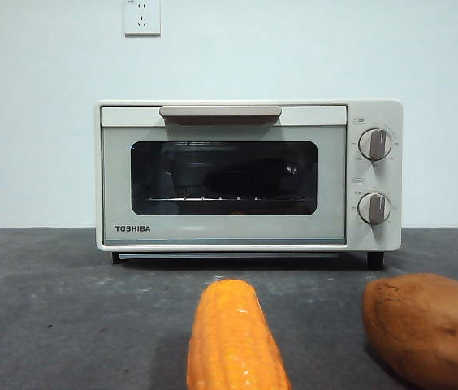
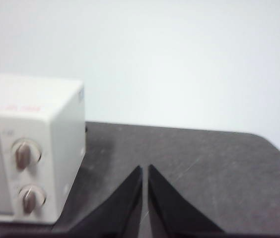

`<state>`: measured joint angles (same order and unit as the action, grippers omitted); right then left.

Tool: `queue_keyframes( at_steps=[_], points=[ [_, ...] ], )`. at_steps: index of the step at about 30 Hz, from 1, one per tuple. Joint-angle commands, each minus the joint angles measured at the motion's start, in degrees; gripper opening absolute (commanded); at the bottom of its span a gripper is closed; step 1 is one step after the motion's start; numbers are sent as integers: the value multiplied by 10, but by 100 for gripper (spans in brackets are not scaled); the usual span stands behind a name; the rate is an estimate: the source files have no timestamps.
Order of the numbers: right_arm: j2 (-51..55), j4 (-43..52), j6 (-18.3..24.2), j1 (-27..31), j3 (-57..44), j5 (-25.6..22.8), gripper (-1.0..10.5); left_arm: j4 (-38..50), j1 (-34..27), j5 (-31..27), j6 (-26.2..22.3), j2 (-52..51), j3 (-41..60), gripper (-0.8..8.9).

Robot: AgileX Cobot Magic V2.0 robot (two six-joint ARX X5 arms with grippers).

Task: Take the eggplant from the table,put the eggplant in the oven

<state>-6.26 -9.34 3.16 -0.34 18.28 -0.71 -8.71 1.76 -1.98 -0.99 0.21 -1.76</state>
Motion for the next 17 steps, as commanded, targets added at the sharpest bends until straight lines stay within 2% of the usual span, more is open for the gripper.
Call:
queue_keyframes(
  at_steps=[1, 6, 13, 17],
  points=[
    [24, 2, 1, 9, -34, 34, 3, 8, 0, 0, -9, 0, 16, 6],
    [49, 3, -4, 10, -101, 40, 3, 8, 0, 0, -9, 0, 16, 6],
    [61, 3, -43, 10, -175, 40, 3, 8, 0, 0, -9, 0, 16, 6],
    [61, 7, -47, 10, -176, 36, 3, 9, 0, 0, -9, 0, 16, 6]
  ],
)
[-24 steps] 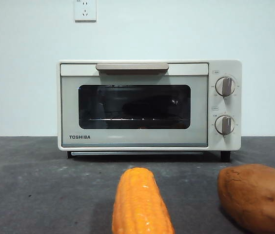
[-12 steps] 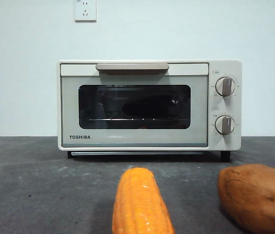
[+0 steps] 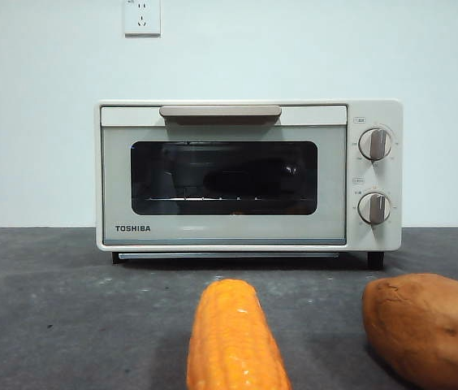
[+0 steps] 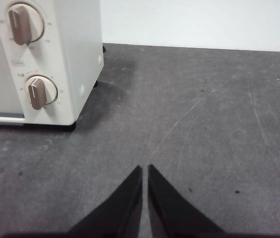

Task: Take the eggplant from the table,put the eggplant in the oven

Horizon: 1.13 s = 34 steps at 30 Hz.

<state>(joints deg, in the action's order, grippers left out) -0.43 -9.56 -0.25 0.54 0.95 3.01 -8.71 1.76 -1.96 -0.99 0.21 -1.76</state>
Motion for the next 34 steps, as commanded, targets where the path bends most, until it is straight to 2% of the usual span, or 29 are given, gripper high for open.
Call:
queue_keyframes(
  at_steps=[1, 9, 34],
  points=[
    [2, 14, -12, 1, -3, -3, 3, 9, 0, 0, -9, 0, 16, 6],
    [2, 40, -12, 0, -3, -2, 3, 9, 0, 0, -9, 0, 16, 6],
    [2, 40, -12, 0, -3, -2, 3, 9, 0, 0, -9, 0, 16, 6]
  ],
)
